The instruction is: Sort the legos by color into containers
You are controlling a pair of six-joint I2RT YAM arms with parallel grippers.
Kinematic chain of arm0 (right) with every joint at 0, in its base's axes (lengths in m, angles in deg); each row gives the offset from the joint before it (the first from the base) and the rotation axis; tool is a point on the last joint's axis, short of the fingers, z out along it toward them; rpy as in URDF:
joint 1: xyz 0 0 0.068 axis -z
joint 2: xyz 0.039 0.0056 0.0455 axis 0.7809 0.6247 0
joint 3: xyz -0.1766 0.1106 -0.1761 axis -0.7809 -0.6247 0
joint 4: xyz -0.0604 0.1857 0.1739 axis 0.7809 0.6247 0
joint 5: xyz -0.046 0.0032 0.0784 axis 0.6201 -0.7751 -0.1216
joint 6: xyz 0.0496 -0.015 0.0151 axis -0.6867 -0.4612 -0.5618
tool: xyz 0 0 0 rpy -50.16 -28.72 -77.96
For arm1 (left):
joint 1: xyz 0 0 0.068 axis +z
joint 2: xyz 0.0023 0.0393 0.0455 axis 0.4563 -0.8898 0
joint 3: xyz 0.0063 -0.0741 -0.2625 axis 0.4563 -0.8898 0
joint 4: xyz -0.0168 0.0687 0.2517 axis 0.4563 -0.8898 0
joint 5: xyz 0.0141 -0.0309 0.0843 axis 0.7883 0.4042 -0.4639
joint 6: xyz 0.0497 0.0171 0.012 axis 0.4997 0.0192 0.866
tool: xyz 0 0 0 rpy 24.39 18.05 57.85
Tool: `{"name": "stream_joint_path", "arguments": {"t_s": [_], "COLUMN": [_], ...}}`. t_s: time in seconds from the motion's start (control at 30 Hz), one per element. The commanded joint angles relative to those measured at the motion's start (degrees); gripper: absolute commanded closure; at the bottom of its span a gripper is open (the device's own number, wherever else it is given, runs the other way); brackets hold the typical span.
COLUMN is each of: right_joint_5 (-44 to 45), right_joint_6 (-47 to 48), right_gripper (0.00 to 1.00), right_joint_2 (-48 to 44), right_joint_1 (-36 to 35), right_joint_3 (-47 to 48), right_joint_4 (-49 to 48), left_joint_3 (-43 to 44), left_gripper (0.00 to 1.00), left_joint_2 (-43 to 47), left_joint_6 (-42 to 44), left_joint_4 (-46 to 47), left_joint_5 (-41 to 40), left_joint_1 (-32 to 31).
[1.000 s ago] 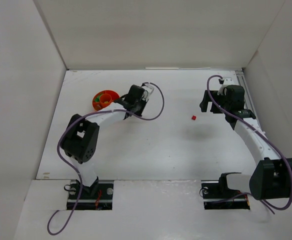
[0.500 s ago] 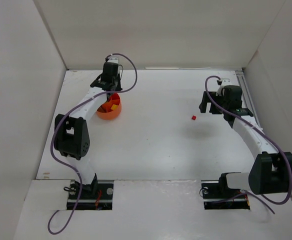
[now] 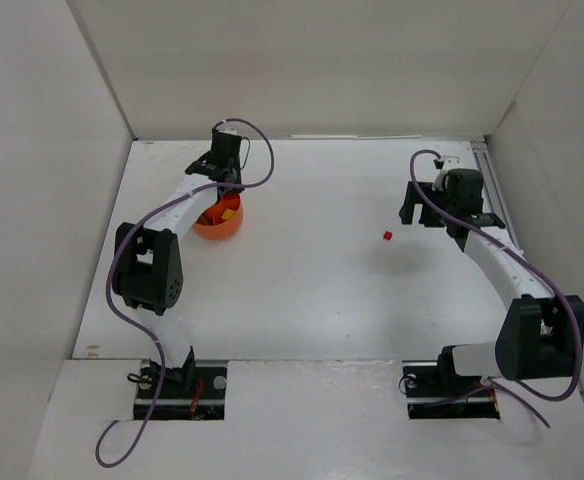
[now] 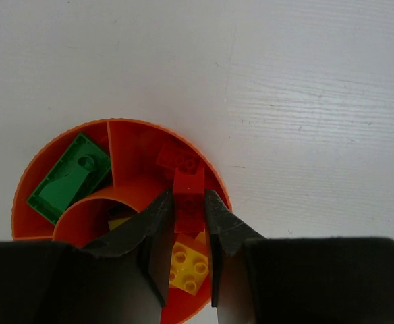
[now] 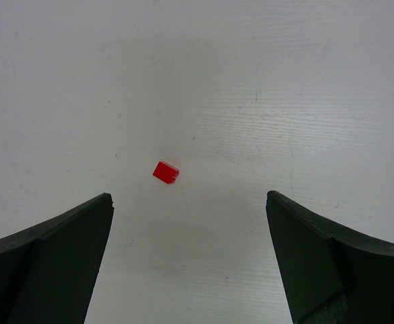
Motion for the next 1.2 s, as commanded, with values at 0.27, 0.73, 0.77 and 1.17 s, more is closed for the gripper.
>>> {"name": "stream_joint_path", "arguments": {"t_s": [0.27, 0.73, 0.77, 1.17], "right_joint_5": [-0.5, -2.3, -2.3, 5.1], "right_joint_6": [1.0, 1.0, 0.3, -5.2], "right_gripper": [0.0, 0.0, 0.0, 0.09], "right_joint_2": [1.8, 3.0, 3.5, 13.6], "right_joint_1": [0.3, 0.3, 0.3, -7.2], "right_joint_3": [3.4, 2.7, 2.7, 4.4], "right_joint_4": [-1.0, -1.5, -2.0, -4.0], "left_joint_3": [2.5, 2.5, 2.5, -5.3], "left_gripper": [0.64, 0.44, 0.44, 0.0], "left_joint_2": [2.2, 6.2, 6.9, 19.4], "left_joint_6": [-2.5, -3.0, -3.1, -3.1], "left_joint_4": [-2.5, -3.1, -3.1, 7.6], "left_joint_5": [-1.5, -2.6, -2.6, 13.2], "left_joint_1": [0.0, 0.0, 0.0, -0.5]}}
